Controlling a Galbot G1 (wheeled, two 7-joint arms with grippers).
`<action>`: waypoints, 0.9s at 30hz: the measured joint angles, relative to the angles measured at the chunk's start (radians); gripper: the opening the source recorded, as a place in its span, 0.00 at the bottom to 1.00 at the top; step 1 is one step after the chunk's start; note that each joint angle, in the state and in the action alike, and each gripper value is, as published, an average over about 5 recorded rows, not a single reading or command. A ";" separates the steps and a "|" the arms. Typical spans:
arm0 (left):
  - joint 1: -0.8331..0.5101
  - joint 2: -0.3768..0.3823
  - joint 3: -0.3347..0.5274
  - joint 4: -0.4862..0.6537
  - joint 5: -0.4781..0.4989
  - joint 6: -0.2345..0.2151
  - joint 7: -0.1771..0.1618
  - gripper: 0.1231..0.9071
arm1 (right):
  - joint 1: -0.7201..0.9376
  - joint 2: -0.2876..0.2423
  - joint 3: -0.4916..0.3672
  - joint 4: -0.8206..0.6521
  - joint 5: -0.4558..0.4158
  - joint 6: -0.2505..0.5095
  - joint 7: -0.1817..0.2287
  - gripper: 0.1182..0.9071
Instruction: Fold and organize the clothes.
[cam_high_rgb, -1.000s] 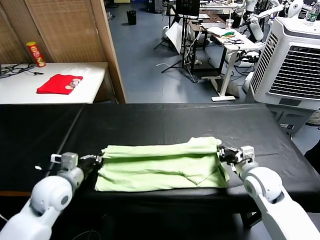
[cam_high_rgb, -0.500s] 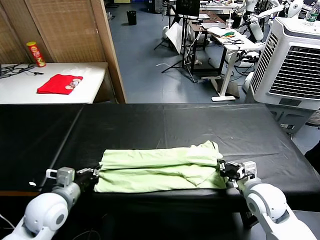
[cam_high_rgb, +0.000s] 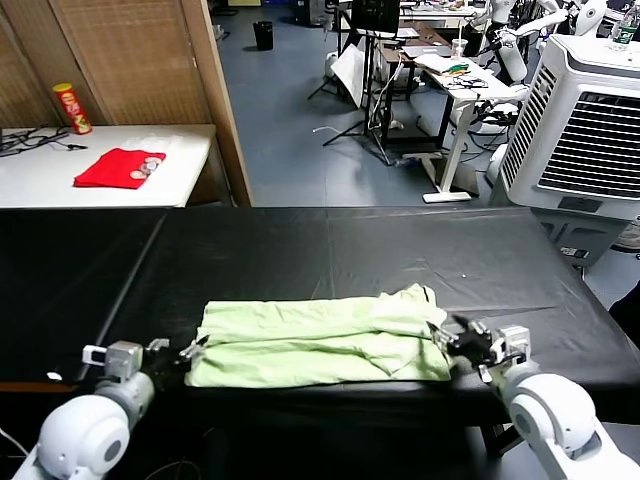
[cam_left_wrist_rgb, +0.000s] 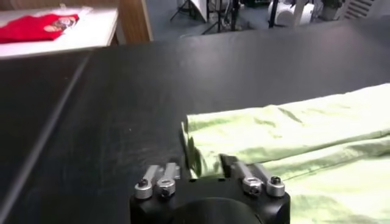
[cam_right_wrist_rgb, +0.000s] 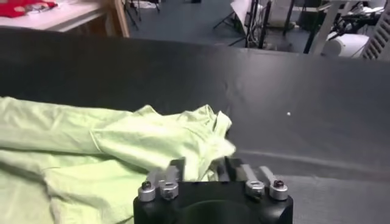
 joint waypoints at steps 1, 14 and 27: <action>-0.015 -0.007 0.004 0.009 -0.007 -0.002 -0.011 0.81 | 0.018 0.011 -0.009 -0.018 -0.015 0.005 -0.002 0.86; -0.223 -0.109 0.095 0.199 -0.093 -0.068 -0.034 0.86 | 0.231 0.103 -0.158 -0.280 -0.093 0.014 -0.045 0.86; -0.239 -0.143 0.105 0.274 -0.075 -0.093 -0.006 0.79 | 0.263 0.141 -0.196 -0.351 -0.123 0.017 -0.055 0.72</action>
